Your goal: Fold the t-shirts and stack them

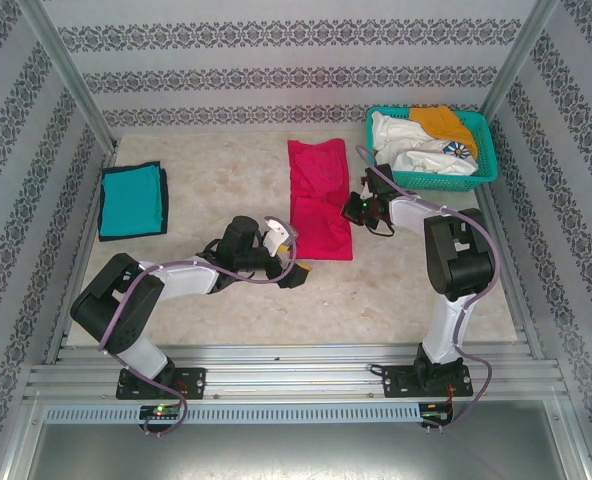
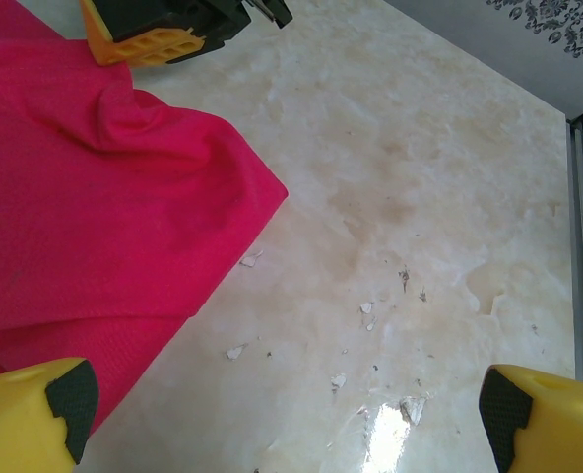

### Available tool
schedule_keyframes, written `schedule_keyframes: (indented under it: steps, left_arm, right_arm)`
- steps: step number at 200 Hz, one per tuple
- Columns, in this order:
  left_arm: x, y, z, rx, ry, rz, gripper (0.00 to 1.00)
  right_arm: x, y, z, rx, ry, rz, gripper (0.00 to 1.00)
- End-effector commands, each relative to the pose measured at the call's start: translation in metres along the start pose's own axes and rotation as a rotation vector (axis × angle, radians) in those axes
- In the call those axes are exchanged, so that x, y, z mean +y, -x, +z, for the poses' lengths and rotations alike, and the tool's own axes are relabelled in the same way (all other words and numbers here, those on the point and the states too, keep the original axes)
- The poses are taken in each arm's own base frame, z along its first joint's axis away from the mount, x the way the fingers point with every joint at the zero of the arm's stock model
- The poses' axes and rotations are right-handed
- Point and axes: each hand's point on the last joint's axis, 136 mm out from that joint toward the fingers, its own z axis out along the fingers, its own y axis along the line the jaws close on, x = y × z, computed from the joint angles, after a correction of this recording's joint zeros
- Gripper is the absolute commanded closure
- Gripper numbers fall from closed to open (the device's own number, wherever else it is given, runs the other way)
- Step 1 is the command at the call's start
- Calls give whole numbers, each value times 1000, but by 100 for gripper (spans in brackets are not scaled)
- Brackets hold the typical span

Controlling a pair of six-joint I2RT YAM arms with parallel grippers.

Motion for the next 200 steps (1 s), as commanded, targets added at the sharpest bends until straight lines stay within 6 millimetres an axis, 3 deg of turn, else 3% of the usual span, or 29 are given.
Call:
schedule_keyframes:
  steps: [1,28,65,77,104,134,164,189,200]
  left_arm:
    - [-7,10,1,-31,-19,41,0]
    - [-7,10,1,-34,-18,39,0]
    - [-7,12,1,-40,-19,36,0]
    - [-7,12,1,-42,-17,34,0]
    - [-2,14,-1,-46,16,18,0]
    - [23,15,-10,-45,183,-53,0]
    - [59,30,-37,-127,412,-191,0]
    - [83,38,-63,-150,520,-303,0]
    - [93,39,-75,-166,565,-345,0]
  right_arm:
    - [11,17,-5,-32,28,-40,100]
    - [20,32,-8,-59,22,-138,100]
    - [5,45,2,-61,-54,-180,100]
    - [2,47,8,-53,-60,-180,87]
    - [2,50,7,-65,-62,-204,46]
    - [14,53,-22,-163,-72,-295,32]
    - [31,27,-36,-193,-72,-566,25]
    - [66,-5,-43,-146,149,-719,26]
    - [72,-9,-43,-153,123,-769,29]
